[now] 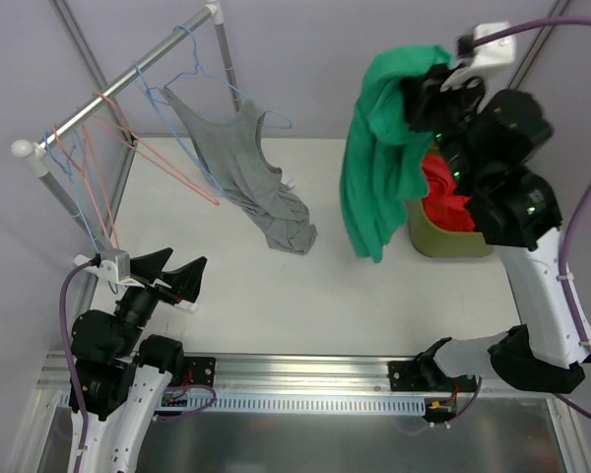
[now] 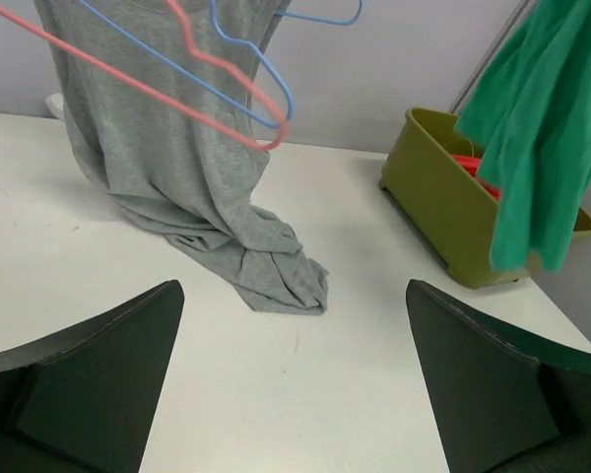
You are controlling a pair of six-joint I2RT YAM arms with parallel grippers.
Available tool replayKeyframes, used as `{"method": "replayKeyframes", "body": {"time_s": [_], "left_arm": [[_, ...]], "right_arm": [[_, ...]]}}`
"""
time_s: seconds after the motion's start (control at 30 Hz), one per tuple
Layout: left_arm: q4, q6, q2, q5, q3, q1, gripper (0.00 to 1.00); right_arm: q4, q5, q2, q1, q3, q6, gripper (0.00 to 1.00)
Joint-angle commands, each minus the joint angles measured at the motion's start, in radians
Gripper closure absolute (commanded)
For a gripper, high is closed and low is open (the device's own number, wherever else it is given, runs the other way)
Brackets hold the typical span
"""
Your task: Remove the tank top from the hanger
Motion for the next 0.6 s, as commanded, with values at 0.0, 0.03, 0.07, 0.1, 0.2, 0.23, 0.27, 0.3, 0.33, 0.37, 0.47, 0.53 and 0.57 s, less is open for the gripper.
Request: {"method": "replayKeyframes", "body": {"time_s": [0.0, 0.03, 0.07, 0.1, 0.2, 0.23, 0.27, 0.3, 0.33, 0.37, 0.47, 0.53, 0.57], "left_arm": [[-0.002, 0.032, -0.142, 0.039, 0.002, 0.008, 0.01], [-0.004, 0.032, -0.141, 0.047, 0.002, 0.008, 0.01], [-0.004, 0.032, -0.139, 0.064, 0.002, 0.009, 0.01], [-0.004, 0.031, -0.141, 0.068, 0.002, 0.009, 0.01], [-0.005, 0.028, -0.136, 0.071, 0.000, 0.008, 0.01], [-0.005, 0.026, -0.135, 0.073, 0.000, 0.008, 0.01], [-0.005, 0.026, -0.132, 0.075, 0.002, 0.008, 0.01], [-0.009, 0.025, -0.130, 0.076, 0.002, 0.008, 0.01], [-0.007, 0.023, -0.130, 0.071, 0.002, 0.008, 0.01], [-0.007, 0.023, -0.130, 0.071, 0.002, 0.008, 0.01], [-0.009, 0.016, -0.127, 0.061, 0.002, 0.008, 0.01], [-0.009, 0.008, -0.121, 0.048, 0.002, 0.008, 0.01], [-0.009, 0.006, -0.113, 0.050, 0.003, 0.008, 0.01]], "right_arm": [[-0.045, 0.022, 0.092, -0.145, 0.241, -0.111, 1.00], [-0.054, 0.017, 0.117, -0.217, 0.334, -0.123, 1.00], [-0.056, 0.021, 0.138, -0.251, 0.367, -0.141, 1.00], [-0.054, 0.028, 0.173, -0.280, 0.395, -0.161, 1.00], [-0.050, 0.020, 0.210, -0.415, 0.447, -0.169, 1.00], [-0.053, 0.018, 0.227, -0.498, 0.446, -0.146, 1.00], [-0.057, 0.000, 0.233, -0.544, 0.417, -0.116, 1.00], [-0.060, -0.012, 0.236, -0.585, 0.391, -0.082, 1.00], [-0.063, -0.043, 0.247, -0.666, 0.337, -0.010, 1.00], [-0.063, -0.063, 0.253, -0.702, 0.310, 0.026, 1.00], [-0.063, -0.065, 0.298, -0.762, 0.233, 0.090, 1.00], [-0.063, -0.043, 0.327, -0.761, 0.170, 0.104, 1.00], [-0.062, -0.003, 0.348, -0.761, 0.113, 0.135, 1.00]]}}
